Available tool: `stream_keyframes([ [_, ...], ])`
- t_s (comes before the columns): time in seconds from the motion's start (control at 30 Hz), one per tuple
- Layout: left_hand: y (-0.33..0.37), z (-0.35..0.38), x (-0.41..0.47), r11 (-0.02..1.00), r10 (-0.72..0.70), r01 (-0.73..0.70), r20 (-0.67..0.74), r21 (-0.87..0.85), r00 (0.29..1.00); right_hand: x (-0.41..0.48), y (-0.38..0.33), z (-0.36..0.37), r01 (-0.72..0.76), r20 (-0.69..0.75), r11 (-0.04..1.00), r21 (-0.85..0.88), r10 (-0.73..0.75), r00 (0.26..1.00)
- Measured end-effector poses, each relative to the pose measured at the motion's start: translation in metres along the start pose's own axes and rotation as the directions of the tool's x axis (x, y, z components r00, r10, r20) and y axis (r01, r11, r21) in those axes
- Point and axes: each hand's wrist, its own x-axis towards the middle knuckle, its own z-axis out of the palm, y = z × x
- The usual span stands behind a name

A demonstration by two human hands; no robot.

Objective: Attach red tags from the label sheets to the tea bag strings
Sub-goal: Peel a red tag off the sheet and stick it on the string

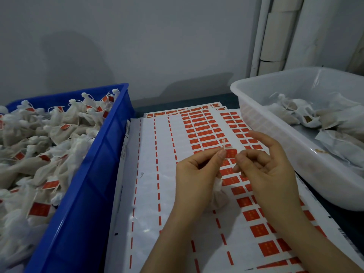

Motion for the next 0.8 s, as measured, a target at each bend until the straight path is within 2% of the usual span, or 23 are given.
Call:
stream_keyframes([
  [0.33,-0.0014,0.001,-0.0001,0.998,0.017,-0.017,-0.004,0.055,1.0,0.0024,0.0063,-0.0006,-0.06,-0.026,0.997,0.043,0.061,0.998],
  [0.8,-0.0009,0.002,-0.0009,0.998,0.033,-0.033,-0.012,0.054,0.999,0.0036,0.0078,-0.0007,-0.069,-0.046,0.998,0.015,0.069,0.997],
])
